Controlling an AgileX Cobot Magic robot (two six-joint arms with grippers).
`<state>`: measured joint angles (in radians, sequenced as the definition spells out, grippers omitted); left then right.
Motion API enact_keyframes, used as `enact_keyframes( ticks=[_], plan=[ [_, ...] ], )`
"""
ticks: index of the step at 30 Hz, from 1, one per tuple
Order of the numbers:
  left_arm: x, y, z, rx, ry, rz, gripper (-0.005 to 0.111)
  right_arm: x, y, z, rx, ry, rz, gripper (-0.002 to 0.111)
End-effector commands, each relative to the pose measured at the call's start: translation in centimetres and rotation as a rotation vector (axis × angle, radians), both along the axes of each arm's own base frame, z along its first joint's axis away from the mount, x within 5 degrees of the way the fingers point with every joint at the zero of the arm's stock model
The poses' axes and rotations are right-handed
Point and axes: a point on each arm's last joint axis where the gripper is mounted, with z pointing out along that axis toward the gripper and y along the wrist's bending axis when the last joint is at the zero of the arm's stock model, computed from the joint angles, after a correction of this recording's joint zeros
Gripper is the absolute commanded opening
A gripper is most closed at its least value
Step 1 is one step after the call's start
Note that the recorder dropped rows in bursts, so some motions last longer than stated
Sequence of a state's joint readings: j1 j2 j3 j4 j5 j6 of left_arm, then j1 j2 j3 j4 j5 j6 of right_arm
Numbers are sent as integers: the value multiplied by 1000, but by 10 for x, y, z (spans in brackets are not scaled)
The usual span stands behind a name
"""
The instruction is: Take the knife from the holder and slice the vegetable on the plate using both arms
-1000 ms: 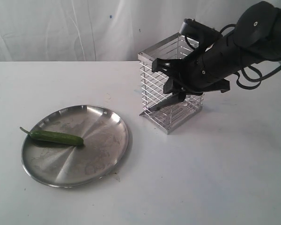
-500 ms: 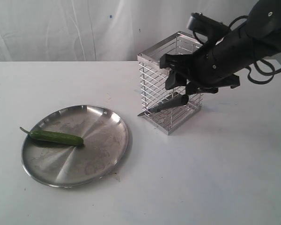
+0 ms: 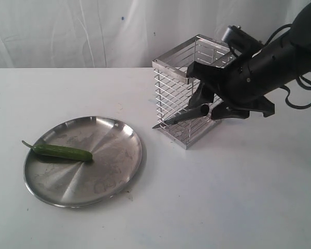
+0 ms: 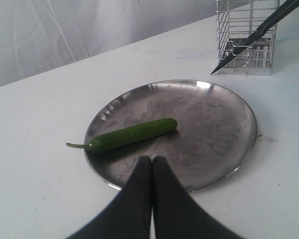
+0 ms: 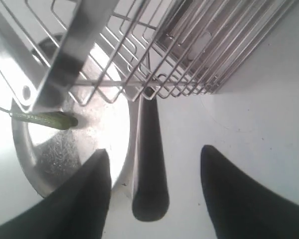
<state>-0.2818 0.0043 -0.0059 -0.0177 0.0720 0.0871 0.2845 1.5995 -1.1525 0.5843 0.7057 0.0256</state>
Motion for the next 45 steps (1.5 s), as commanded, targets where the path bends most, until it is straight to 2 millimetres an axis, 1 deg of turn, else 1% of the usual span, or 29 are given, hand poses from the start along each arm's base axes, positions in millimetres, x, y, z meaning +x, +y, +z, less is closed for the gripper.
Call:
enact_keyframes(
  ticks=[1,6,10,17,24,29,35,38,42,45],
  plan=[
    [0,0,-2,-5,6,1,0,3,3,-1,31,-15,-31,51],
    [0,0,-2,-5,6,1,0,5,10,-11,32,14,-20,51],
    [0,0,-2,-5,6,1,0,8,11,-16,29,12,-28,51],
    [0,0,-2,-5,6,1,0,10,12,-21,25,20,-31,42],
    [0,0,-2,-5,6,1,0,12,12,-23,24,18,-35,42],
    [0,0,-2,-5,6,1,0,13,14,-29,20,34,-31,42],
    [0,0,-2,-5,6,1,0,15,14,-29,19,9,-44,42],
    [0,0,-2,-5,6,1,0,16,15,-31,17,14,-45,38],
    [0,0,-2,-5,6,1,0,16,15,-33,13,19,-42,28],
    [0,0,-2,-5,6,1,0,17,15,-32,13,18,-44,23]
  ],
)
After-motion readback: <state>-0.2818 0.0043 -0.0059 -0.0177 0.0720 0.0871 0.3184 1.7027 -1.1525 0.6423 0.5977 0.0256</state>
